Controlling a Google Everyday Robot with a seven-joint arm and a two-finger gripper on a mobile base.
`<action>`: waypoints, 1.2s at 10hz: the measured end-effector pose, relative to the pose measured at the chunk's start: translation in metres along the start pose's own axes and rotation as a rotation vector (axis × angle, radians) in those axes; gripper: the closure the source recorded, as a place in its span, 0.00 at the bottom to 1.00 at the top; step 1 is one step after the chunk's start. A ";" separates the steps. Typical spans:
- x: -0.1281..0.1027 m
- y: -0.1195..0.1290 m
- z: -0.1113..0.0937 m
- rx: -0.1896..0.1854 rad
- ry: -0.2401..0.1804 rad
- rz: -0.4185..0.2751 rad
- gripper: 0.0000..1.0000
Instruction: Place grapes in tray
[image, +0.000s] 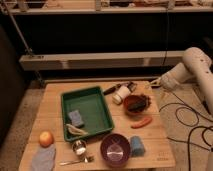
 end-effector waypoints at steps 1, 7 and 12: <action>0.004 0.001 0.001 0.004 -0.009 0.009 0.35; 0.028 0.008 0.022 0.030 -0.095 0.020 0.35; 0.041 0.010 0.034 0.041 -0.093 0.067 0.35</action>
